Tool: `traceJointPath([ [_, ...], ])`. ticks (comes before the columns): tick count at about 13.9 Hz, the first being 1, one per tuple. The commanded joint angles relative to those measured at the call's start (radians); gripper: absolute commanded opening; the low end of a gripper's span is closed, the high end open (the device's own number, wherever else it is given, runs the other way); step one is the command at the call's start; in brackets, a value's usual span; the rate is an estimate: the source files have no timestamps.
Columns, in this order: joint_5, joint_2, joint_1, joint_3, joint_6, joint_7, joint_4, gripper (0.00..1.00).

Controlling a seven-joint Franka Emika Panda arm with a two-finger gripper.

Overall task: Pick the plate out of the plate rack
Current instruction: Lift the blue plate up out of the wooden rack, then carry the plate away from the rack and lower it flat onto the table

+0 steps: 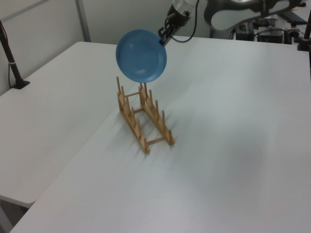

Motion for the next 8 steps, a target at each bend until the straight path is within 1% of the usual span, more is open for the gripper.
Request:
traceJointPath([
  [1,0.256,-0.12,-0.049,0.0,-0.109,-0.236,-0.111,0.0],
  [2,0.347,-0.137,-0.08,0.0,-0.199,-0.36,-0.113,0.0],
  [3,0.414,-0.149,-0.118,0.0,-0.314,-0.507,-0.11,0.0],
  [4,0.438,-0.151,-0.15,0.0,-0.441,-0.665,-0.105,0.0],
  [5,0.438,-0.151,-0.178,0.0,-0.558,-0.803,-0.105,0.0],
  [7,0.43,-0.145,-0.2,-0.003,-0.645,-0.95,-0.114,0.0],
  [8,0.426,-0.137,-0.223,-0.005,-0.695,-1.046,-0.131,0.0],
])
